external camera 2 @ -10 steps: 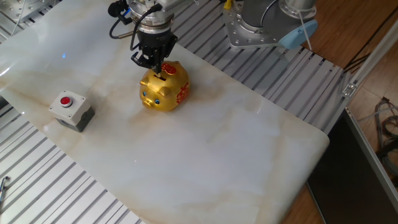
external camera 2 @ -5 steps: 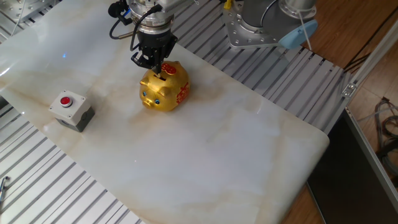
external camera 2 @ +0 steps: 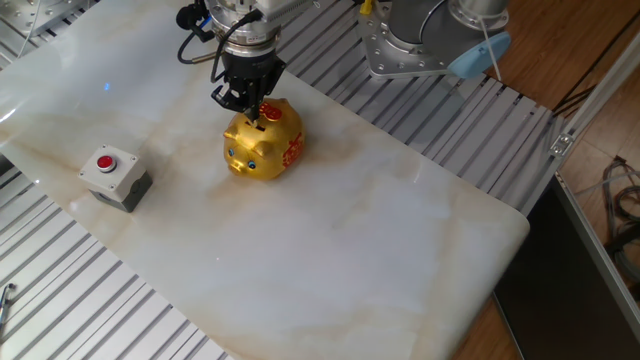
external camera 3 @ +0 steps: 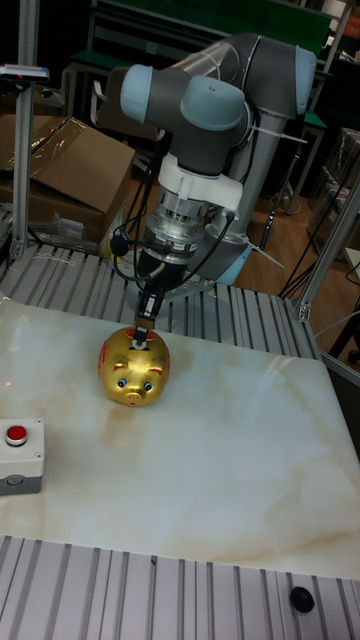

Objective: Drop coins into a piggy bank

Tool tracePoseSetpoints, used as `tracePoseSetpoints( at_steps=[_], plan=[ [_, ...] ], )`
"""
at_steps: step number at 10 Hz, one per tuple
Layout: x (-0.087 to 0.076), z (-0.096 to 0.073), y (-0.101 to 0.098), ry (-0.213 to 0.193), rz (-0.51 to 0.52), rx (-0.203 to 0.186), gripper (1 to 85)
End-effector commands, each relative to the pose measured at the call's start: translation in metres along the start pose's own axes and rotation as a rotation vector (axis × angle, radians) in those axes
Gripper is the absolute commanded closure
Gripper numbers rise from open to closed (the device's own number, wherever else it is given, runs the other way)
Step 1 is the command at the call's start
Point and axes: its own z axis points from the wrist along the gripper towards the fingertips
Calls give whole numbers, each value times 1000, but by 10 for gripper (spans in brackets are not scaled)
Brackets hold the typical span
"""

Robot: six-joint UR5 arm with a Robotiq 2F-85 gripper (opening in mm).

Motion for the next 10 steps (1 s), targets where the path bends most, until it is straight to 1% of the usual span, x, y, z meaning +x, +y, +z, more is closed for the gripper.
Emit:
tracePoseSetpoints(
  at_steps=[1,3,5,8,10],
  plan=[
    [-3,-1,1,-7,11,4,847],
    [-4,-1,4,-12,22,-1,847],
    [-1,0,3,-3,18,1,847],
    [-2,4,3,-19,23,5,847],
    [0,4,3,-12,23,8,847]
  ],
)
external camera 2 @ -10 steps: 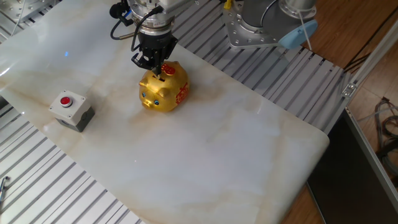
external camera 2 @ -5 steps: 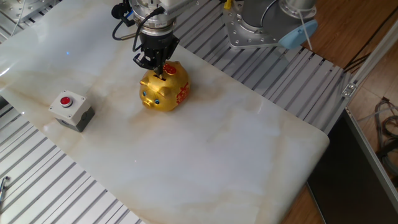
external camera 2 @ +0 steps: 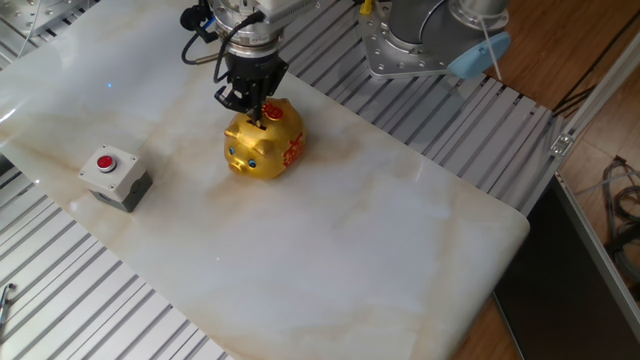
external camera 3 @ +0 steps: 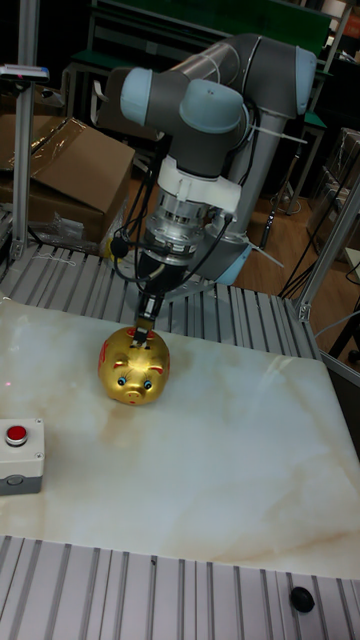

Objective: Drop coins into a piggy bank

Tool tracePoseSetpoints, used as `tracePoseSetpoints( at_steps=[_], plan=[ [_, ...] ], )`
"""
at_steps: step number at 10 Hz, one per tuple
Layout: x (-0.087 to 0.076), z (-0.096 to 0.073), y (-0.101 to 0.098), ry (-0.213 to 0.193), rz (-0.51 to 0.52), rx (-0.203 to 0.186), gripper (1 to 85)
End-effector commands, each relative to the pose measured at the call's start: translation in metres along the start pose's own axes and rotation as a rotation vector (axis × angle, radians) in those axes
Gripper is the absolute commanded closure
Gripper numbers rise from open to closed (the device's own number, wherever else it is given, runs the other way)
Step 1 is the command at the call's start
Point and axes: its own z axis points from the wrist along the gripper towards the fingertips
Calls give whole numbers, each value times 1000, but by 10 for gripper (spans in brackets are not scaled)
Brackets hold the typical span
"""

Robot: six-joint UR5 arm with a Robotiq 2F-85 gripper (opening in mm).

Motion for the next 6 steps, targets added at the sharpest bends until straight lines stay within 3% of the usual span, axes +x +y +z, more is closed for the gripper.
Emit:
tracePoseSetpoints(
  at_steps=[1,4,6],
  plan=[
    [-3,0,0,-9,11,4,847],
    [-6,-1,3,-12,38,-6,847],
    [-4,5,8,-39,58,-16,847]
  ],
)
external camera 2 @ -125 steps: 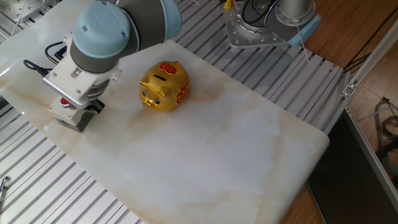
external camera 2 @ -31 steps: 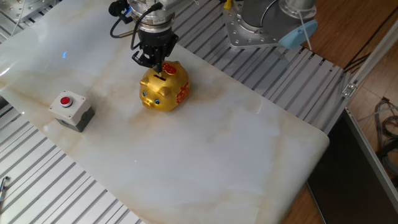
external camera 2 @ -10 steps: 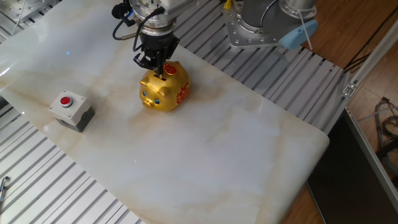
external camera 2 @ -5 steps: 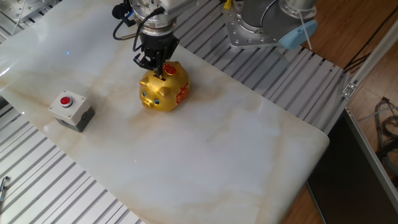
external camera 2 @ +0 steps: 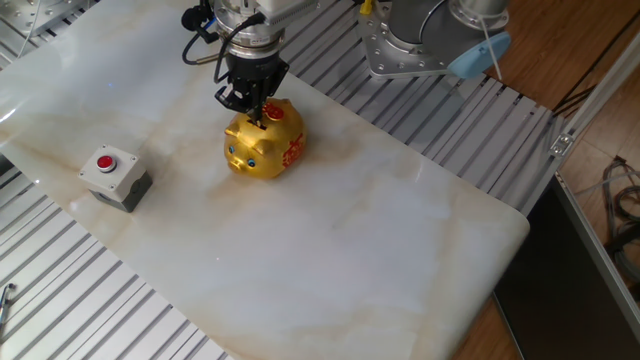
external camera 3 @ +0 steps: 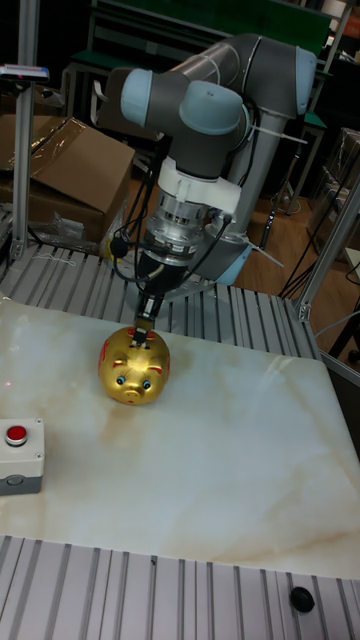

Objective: Drop coins into a piggy bank

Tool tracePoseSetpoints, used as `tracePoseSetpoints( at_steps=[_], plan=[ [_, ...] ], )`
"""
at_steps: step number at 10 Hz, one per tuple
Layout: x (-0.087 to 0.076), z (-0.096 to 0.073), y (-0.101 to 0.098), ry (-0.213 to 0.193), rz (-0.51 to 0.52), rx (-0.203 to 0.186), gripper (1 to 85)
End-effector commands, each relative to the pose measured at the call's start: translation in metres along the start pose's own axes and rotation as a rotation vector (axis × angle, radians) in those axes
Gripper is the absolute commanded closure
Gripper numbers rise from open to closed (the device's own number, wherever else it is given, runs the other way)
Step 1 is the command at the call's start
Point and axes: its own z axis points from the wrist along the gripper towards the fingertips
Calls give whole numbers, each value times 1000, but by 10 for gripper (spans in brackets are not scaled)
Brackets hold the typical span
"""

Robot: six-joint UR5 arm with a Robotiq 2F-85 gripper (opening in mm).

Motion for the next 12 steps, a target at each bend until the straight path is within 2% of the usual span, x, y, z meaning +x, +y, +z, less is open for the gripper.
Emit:
tracePoseSetpoints(
  at_steps=[1,5,7,10,11,12],
  plan=[
    [2,3,5,-28,32,-9,847],
    [-2,-4,8,-11,54,-18,847],
    [-4,2,10,-30,59,-16,847],
    [-2,3,8,-26,52,-10,847],
    [0,3,1,-20,41,16,847],
    [14,2,-6,33,36,47,847]
  ],
)
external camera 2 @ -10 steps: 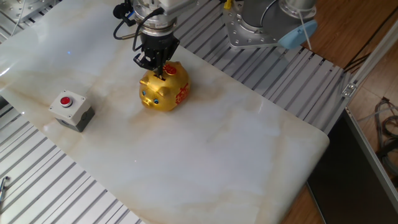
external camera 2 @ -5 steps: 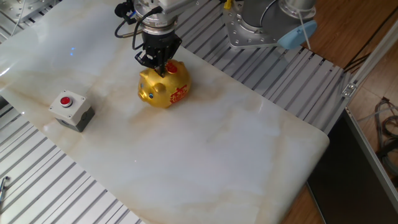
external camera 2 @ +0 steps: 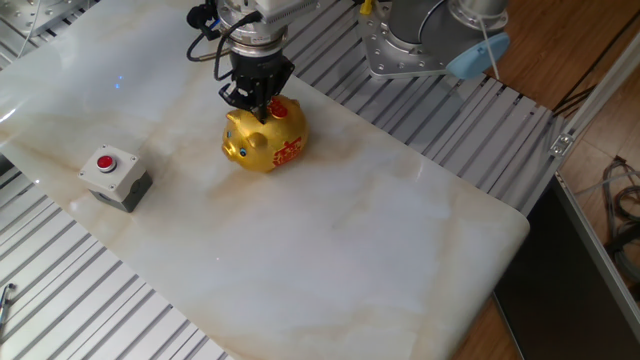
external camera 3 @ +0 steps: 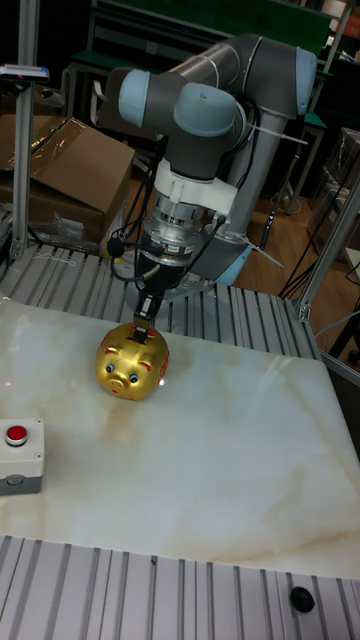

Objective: Drop coins into a piggy bank

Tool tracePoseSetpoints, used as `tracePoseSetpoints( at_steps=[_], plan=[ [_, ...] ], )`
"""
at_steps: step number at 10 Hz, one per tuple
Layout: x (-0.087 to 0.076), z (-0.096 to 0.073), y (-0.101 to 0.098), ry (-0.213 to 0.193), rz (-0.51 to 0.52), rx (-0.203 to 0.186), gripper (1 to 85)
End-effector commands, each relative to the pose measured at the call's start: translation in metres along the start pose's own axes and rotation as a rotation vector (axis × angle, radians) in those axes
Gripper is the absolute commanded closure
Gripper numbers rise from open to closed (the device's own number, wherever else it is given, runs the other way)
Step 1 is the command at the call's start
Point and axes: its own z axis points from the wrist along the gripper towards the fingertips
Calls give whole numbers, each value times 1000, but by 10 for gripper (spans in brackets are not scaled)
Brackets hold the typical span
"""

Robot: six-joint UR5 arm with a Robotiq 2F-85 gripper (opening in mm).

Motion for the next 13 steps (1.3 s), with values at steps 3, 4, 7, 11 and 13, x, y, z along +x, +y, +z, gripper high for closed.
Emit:
tracePoseSetpoints(
  at_steps=[3,4,7,11,13],
  plan=[
    [22,-4,-20,82,-20,75,710],
    [25,-5,-20,95,-25,78,630],
    [28,-8,-17,111,-24,70,510],
    [21,-19,-13,138,29,61,490],
    [12,-24,-2,141,220,30,493]
  ],
)
